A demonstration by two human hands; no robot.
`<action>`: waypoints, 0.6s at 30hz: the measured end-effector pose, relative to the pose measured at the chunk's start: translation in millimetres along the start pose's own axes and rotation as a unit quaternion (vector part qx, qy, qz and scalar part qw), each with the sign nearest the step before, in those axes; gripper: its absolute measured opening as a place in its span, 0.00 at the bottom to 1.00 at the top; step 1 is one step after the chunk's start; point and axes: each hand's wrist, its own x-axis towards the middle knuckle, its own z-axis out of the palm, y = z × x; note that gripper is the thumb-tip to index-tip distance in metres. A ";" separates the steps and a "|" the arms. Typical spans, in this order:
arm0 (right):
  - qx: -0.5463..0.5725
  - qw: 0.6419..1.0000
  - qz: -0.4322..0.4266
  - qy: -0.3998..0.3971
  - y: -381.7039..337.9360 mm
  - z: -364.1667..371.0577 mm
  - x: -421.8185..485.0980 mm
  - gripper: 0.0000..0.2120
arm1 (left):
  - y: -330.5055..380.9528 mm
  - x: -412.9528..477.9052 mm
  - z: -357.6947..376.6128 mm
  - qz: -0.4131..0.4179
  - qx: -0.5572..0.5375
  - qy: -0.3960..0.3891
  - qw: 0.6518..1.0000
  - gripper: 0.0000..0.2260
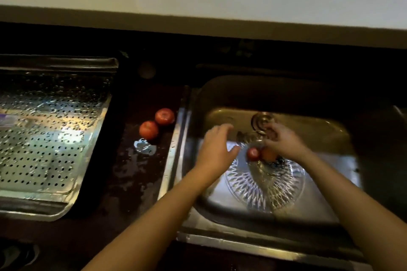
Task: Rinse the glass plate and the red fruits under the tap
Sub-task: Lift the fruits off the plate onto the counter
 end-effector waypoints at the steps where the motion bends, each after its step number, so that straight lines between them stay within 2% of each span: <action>1: -0.020 0.999 0.026 0.004 15.5 6.2 1.8 0.25 | -0.3 9.6 20.4 -0.009 0.011 -0.034 0.999 0.24; 5: -0.085 0.993 0.082 0.008 63.8 36.1 4.1 0.32 | -8.0 37.7 87.2 -0.039 0.054 -0.134 0.989 0.29; 9: -0.042 0.996 0.083 0.002 89.1 55.1 9.8 0.37 | -24.4 53.1 125.6 -0.076 0.087 -0.144 0.983 0.32; 18: 0.060 0.994 0.056 0.067 100.7 74.1 17.2 0.28 | -37.8 60.9 143.6 -0.061 0.067 -0.146 0.985 0.27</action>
